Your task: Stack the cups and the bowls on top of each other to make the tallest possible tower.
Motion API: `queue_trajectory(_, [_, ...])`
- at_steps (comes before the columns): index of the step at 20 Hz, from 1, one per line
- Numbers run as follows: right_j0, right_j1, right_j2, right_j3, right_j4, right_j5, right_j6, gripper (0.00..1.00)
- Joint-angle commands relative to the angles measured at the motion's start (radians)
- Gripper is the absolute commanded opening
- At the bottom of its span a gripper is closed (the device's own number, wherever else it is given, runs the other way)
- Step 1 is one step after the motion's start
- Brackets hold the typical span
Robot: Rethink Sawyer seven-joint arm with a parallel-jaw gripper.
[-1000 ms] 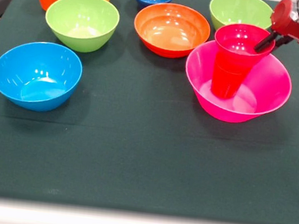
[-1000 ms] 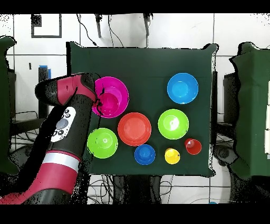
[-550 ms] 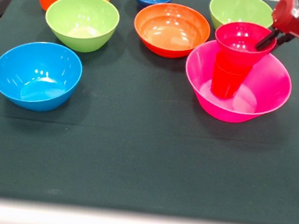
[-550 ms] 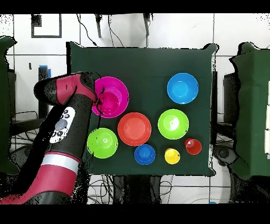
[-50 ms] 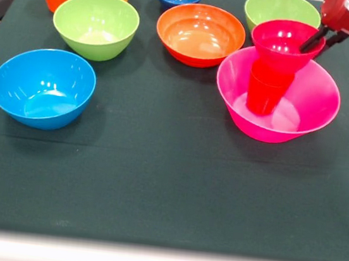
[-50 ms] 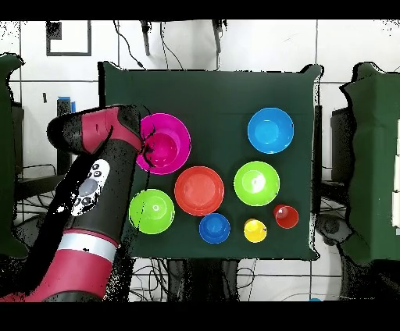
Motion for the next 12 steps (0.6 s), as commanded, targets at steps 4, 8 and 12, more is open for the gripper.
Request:
queue_trajectory(4, [-0.017,0.008,0.057,0.054,-0.063,-0.077,0.100,1.00])
queue_trajectory(8, [-0.016,0.003,0.058,0.072,-0.059,-0.102,0.106,1.00])
queue_trajectory(12, [-0.015,-0.002,0.062,0.082,-0.057,-0.117,0.103,1.00])
